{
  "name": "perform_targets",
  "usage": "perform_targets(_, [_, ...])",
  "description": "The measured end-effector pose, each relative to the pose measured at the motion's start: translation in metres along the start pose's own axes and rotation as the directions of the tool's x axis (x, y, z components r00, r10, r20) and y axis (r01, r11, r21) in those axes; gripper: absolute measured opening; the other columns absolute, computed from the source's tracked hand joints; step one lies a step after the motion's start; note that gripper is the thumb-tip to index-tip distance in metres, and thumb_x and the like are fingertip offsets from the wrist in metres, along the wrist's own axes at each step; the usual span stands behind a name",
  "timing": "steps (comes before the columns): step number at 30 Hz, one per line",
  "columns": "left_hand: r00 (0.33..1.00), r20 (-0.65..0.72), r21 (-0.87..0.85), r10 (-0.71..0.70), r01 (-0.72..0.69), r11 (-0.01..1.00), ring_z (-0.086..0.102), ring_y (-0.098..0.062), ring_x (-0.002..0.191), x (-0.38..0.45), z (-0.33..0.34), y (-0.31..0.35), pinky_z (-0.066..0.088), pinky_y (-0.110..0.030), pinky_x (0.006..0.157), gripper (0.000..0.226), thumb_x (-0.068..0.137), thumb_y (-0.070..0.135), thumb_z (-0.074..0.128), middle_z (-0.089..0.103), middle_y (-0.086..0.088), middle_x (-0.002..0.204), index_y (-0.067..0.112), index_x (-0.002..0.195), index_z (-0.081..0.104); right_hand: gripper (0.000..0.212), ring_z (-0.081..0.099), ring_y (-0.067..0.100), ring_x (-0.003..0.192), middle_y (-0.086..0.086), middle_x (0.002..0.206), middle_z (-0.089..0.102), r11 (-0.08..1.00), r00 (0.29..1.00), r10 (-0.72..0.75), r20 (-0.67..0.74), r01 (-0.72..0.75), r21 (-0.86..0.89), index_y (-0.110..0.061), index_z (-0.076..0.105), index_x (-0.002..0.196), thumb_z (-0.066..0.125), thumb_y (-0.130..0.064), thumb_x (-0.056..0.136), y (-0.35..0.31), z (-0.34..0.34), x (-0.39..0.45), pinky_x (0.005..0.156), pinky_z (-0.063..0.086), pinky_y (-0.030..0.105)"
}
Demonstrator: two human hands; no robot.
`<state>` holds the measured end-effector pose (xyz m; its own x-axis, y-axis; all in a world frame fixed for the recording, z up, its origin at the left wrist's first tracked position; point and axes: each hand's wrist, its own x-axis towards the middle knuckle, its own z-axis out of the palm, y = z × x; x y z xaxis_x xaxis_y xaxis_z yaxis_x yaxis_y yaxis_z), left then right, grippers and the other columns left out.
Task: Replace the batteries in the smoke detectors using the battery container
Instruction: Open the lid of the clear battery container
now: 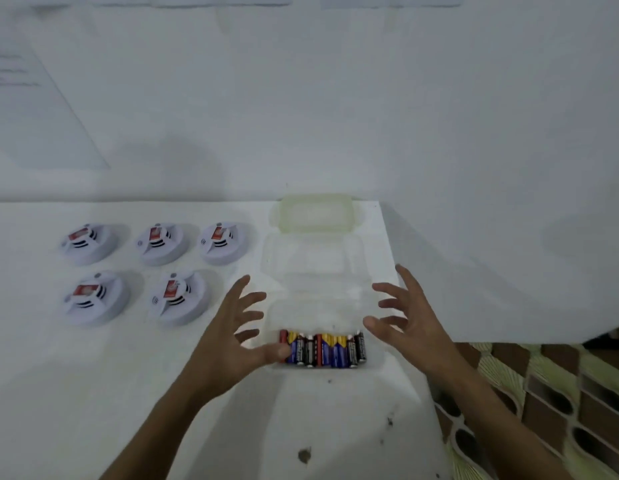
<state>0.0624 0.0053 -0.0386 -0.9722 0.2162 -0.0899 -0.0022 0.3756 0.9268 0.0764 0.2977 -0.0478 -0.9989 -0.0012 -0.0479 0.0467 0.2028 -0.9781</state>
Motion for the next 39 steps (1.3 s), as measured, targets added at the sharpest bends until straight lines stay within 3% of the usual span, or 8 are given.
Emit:
perform_targets(3, [0.998,0.062,-0.062,-0.007,0.011,0.998,0.053,0.002,0.121,-0.014,0.009,-0.013,0.051,-0.025,0.092,0.134,0.043,0.045,0.094,0.042,0.029,0.140,0.048,0.148,0.010,0.114,0.053,0.002,0.117,-0.021,0.135,0.048,0.999,0.994,0.044,0.100,-0.045,0.007,-0.046,0.014,0.147,0.087,-0.030,0.060,0.013,0.004,-0.019,0.083,0.051,0.015])
perform_targets(7, [0.999,0.044,-0.123,0.005,0.000,0.992,0.053,0.006,0.120,-0.022,0.025,-0.025,0.053,-0.020,0.089,0.126,0.052,0.035,0.094,0.041,0.026,0.143,0.056,0.143,0.009,0.128,0.047,-0.005,0.125,-0.026,0.143,0.038,0.999,0.990,0.039,0.137,-0.034,-0.042,-0.052,0.011,0.147,0.095,-0.027,0.055,0.024,0.011,-0.029,0.088,0.047,0.010])
perform_targets(11, [0.998,-0.064,-0.124,0.006,-0.014,0.992,0.056,-0.007,0.122,-0.010,0.031,-0.027,0.053,-0.024,0.090,0.116,0.057,0.035,0.089,0.044,0.016,0.145,0.061,0.137,0.009,0.125,0.043,0.007,0.133,-0.021,0.148,0.038,0.999,0.995,0.036,0.088,-0.037,0.008,-0.051,0.011,0.147,0.094,-0.027,0.057,0.022,0.016,-0.018,0.102,0.045,0.027])
perform_targets(15, [0.997,-0.073,-0.107,0.014,-0.022,0.994,0.054,-0.011,0.124,0.005,0.029,-0.027,0.052,-0.016,0.085,0.113,0.059,0.033,0.085,0.041,0.016,0.147,0.060,0.136,0.007,0.124,0.041,0.012,0.136,-0.032,0.137,0.040,0.999,0.997,0.026,0.070,-0.028,0.031,-0.049,0.011,0.148,0.092,-0.021,0.059,0.022,0.018,-0.006,0.106,0.041,0.033])
perform_targets(22, [0.998,-0.060,-0.106,-0.009,0.002,0.994,0.056,-0.015,0.122,0.023,0.026,-0.025,0.053,-0.018,0.083,0.121,0.055,0.034,0.086,0.042,0.015,0.146,0.051,0.143,0.006,0.119,0.042,0.011,0.133,-0.019,0.144,0.042,0.997,0.998,0.028,0.056,-0.031,0.064,-0.054,0.014,0.141,0.091,-0.010,0.062,0.022,0.017,0.011,0.084,0.049,0.007])
perform_targets(29, [0.998,-0.049,-0.056,-0.033,0.030,0.998,0.055,-0.011,0.120,0.036,0.026,-0.020,0.049,-0.016,0.083,0.128,0.051,0.044,0.085,0.037,0.010,0.151,0.044,0.149,0.001,0.127,0.042,0.012,0.136,-0.010,0.155,0.034,0.999,0.995,0.033,0.089,-0.036,0.024,-0.054,0.008,0.146,0.094,-0.028,0.056,0.016,0.011,0.023,0.112,0.039,0.044])
perform_targets(35, [0.998,-0.060,0.009,-0.026,0.027,1.000,0.048,-0.019,0.131,0.041,0.028,-0.013,0.044,-0.034,0.100,0.121,0.067,0.025,0.086,0.035,0.005,0.153,0.035,0.151,0.000,0.126,0.045,0.009,0.129,-0.008,0.155,0.033,0.999,0.996,0.008,0.085,-0.005,-0.031,-0.042,0.005,0.152,0.091,-0.028,0.061,0.011,0.010,0.025,0.105,0.041,0.027])
perform_targets(39, [1.000,-0.031,0.094,0.000,0.003,0.996,0.051,-0.018,0.123,0.034,0.021,-0.007,0.050,-0.029,0.090,0.123,0.069,0.018,0.085,0.039,0.008,0.141,0.035,0.151,-0.005,0.122,0.045,0.012,0.127,-0.007,0.147,0.039,0.996,0.997,-0.065,-0.034,0.062,-0.070,-0.037,0.013,0.151,0.088,-0.039,0.056,0.003,0.009,0.014,0.108,0.040,0.028])
